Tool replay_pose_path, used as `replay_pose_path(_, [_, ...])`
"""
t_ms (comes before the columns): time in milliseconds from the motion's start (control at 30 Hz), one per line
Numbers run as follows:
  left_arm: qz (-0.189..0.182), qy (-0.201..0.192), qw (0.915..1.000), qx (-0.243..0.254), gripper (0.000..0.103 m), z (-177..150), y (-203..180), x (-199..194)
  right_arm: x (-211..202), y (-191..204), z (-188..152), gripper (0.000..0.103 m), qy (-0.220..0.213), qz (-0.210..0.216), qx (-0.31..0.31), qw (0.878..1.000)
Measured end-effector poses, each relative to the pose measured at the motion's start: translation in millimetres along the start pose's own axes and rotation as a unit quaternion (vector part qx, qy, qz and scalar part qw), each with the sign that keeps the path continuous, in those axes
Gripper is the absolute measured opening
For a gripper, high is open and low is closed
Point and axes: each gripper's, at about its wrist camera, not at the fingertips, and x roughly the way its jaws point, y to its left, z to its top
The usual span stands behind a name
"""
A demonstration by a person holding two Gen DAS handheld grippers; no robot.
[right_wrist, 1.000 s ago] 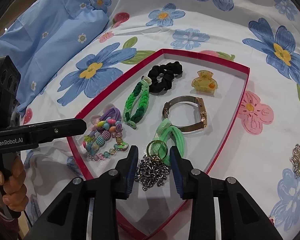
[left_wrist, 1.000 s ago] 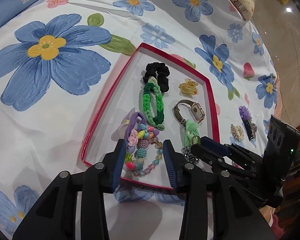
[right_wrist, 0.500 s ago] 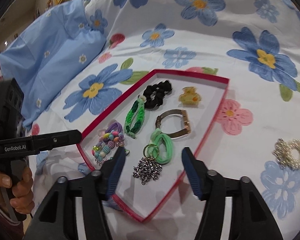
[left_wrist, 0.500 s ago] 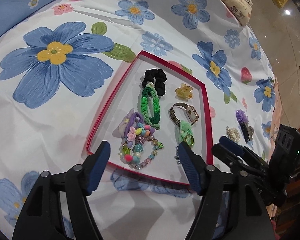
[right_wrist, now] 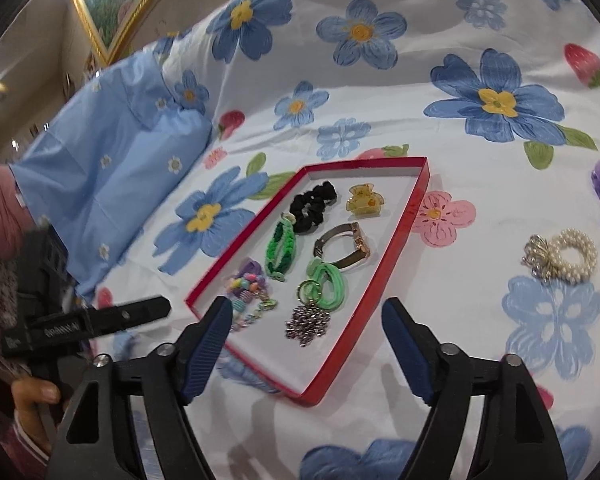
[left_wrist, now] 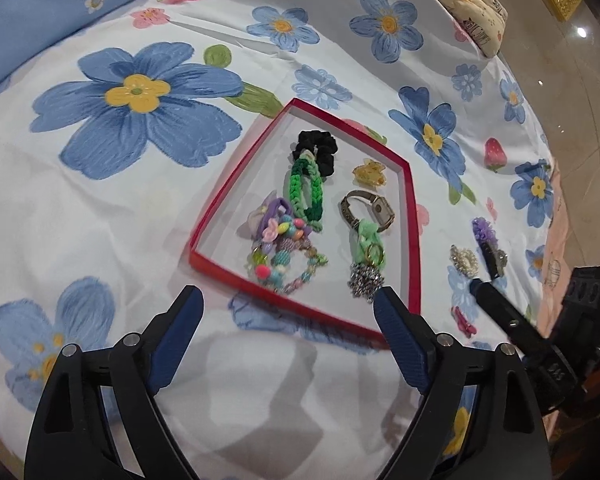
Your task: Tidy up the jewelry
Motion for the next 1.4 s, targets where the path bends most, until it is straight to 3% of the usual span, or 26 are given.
replay_pose_path(333, [0.077, -0.055, 0.9934, 0.064, 0.094, -30.9, -21.7, -33.8, -36.5, 7.7, -23.5, 0.082, -0.041, 0.001, 0.000, 0.999])
replay_pose_path(633, [0.083, -0.078, 0.9881, 0.103, 0.095, -35.0, -41.8, -63.7, -72.2, 29.6, -16.5, 0.087, -0.066, -0.012, -0.037, 0.997])
replay_pose_path(767, [0.103, -0.127, 0.9773, 0.135, 0.103, -29.3, -59.4, -85.6, -97.6, 44.8, 9.0, 0.103, -0.097, -0.027, -0.065, 0.993])
replay_pose_path(867, [0.126, -0.156, 0.9693, 0.141, 0.103, -31.5, -61.9, -88.0, -107.5, 50.6, 14.6, 0.103, -0.121, -0.022, -0.074, 0.990])
replay_pose_path(1167, [0.141, -0.131, 0.9733, 0.125, 0.103, -49.3, -40.8, -54.2, -72.7, 43.0, -29.3, 0.103, -0.108, -0.056, -0.073, 0.990])
replay_pose_path(1400, [0.166, -0.141, 0.9660, 0.139, 0.103, -68.2, -40.2, -46.4, -53.6, 32.5, -57.2, 0.103, -0.094, -0.084, -0.078, 0.989])
